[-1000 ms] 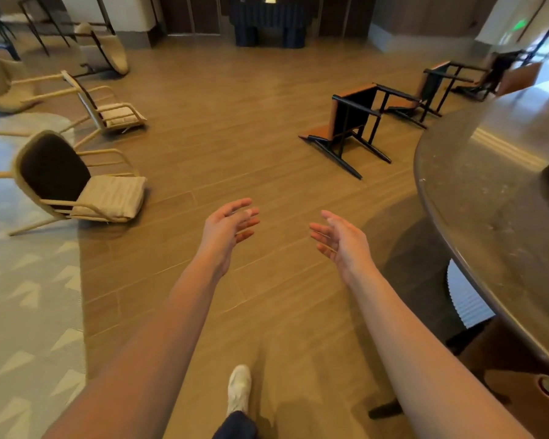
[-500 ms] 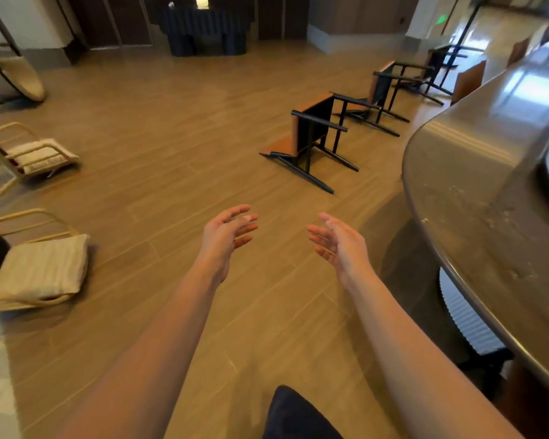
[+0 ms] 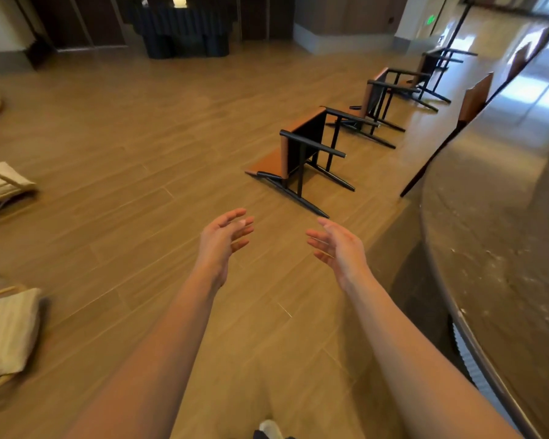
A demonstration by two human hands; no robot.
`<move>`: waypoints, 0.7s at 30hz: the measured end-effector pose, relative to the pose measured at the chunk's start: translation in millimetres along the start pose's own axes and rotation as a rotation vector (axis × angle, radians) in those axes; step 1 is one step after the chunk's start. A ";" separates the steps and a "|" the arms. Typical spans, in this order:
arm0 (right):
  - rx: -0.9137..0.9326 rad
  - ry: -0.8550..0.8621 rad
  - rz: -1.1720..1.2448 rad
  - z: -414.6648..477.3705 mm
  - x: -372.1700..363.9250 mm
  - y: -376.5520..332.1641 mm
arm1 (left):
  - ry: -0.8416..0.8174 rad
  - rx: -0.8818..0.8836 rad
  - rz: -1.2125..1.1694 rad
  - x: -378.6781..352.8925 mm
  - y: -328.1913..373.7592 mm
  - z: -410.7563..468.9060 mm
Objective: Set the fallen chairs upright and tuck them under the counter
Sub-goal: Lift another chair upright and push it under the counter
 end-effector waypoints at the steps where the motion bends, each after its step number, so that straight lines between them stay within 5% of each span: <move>1: -0.005 0.002 0.001 15.5 -4.5 -8.1 | 0.001 0.007 -0.003 -2.5 -0.7 17.7; 21: -0.054 0.107 0.055 368.4 -167.3 -138.5 | -0.083 0.034 0.008 5.2 24.1 454.3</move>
Point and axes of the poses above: each hand's wrist, its own z-axis towards the middle knuckle, its own x-axis out of the back of the hand, y = z × x, the point moved 8 cm from there along z, towards the middle knuckle, and after that the axes turned 11 degrees about -x, right-handed, at the moved point
